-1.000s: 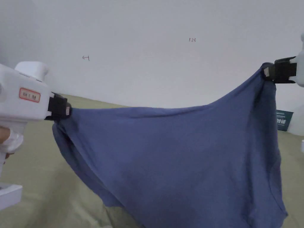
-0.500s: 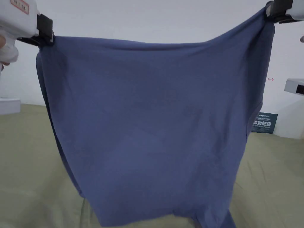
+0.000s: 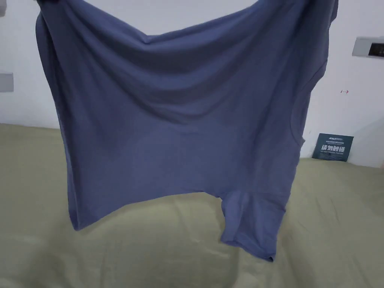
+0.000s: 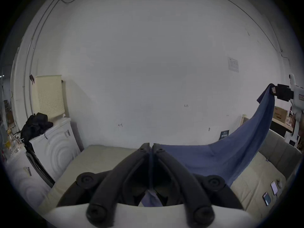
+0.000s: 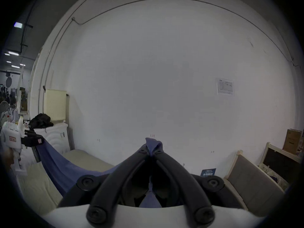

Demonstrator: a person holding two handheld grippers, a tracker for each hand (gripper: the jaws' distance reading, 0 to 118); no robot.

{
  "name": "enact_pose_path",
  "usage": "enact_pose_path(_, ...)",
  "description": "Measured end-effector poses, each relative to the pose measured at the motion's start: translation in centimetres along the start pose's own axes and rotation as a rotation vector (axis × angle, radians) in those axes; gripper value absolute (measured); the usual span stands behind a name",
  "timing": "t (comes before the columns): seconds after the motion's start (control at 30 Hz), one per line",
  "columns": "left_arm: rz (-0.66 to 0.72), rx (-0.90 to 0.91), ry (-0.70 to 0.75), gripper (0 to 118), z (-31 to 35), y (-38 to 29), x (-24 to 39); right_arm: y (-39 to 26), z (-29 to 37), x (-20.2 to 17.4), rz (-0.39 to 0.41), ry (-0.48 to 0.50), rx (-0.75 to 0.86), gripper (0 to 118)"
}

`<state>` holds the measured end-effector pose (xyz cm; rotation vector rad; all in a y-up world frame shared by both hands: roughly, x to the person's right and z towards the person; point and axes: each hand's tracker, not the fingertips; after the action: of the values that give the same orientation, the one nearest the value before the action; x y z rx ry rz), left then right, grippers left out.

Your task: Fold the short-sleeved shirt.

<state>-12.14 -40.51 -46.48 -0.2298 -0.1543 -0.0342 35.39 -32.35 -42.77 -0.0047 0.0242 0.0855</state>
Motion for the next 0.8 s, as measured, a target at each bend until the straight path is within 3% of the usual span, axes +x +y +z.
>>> enact_pose_path(0.37, -0.013, -0.129, -0.060, 4, 3.2, -9.0, -2.1, -7.3, 7.4, 0.1, 0.050, 0.066, -0.140, 0)
enact_pose_path(0.8, 0.030, -0.198, -0.184, 4, 13.1, -21.1, -1.6, -17.1, 21.0, 0.5, -0.067, 0.109, -0.292, 0)
